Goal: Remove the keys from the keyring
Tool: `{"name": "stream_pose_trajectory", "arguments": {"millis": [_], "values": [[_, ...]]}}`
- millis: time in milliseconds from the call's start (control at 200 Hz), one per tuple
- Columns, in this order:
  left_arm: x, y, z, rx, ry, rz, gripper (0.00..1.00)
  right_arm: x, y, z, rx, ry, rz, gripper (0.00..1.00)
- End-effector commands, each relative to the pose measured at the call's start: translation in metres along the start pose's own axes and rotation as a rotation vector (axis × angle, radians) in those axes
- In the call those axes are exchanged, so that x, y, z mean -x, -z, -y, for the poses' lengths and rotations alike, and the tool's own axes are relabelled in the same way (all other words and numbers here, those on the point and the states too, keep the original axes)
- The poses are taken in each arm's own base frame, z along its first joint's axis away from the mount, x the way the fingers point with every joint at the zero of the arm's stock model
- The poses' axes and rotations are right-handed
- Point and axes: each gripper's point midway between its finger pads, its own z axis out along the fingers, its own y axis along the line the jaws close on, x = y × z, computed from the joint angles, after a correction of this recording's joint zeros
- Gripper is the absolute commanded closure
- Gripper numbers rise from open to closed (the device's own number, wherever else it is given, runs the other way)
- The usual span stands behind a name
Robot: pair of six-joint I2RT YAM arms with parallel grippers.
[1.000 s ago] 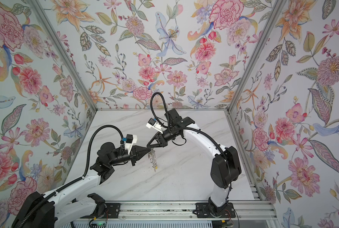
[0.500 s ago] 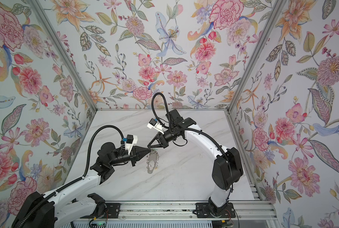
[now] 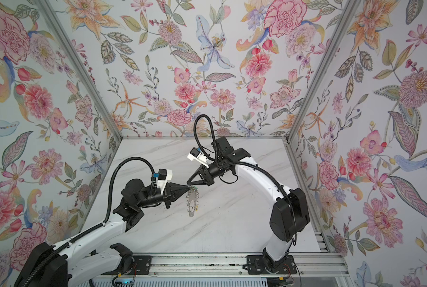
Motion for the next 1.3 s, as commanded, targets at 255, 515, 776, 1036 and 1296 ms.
{"name": "stream_pose_trajectory", "arguments": {"millis": [255, 515, 776, 1036, 1296], "values": [[0.019, 0.005, -0.002, 0.029, -0.058, 0.048, 1.00, -0.001, 0.026, -0.002, -0.046, 0.002, 0.036, 1.00], [0.022, 0.005, -0.002, 0.032, -0.065, 0.052, 1.00, -0.003, 0.029, -0.001, -0.052, -0.004, 0.040, 1.00], [0.023, 0.005, -0.002, 0.032, -0.067, 0.051, 1.00, -0.006, 0.036, 0.003, -0.071, -0.017, 0.049, 1.00], [0.024, 0.004, -0.001, 0.027, -0.068, 0.051, 1.00, -0.004, 0.025, 0.003, -0.043, -0.018, 0.035, 1.00], [0.023, 0.004, -0.002, 0.034, -0.072, 0.044, 1.00, -0.025, 0.005, 0.012, -0.075, -0.052, -0.035, 0.89]]}}
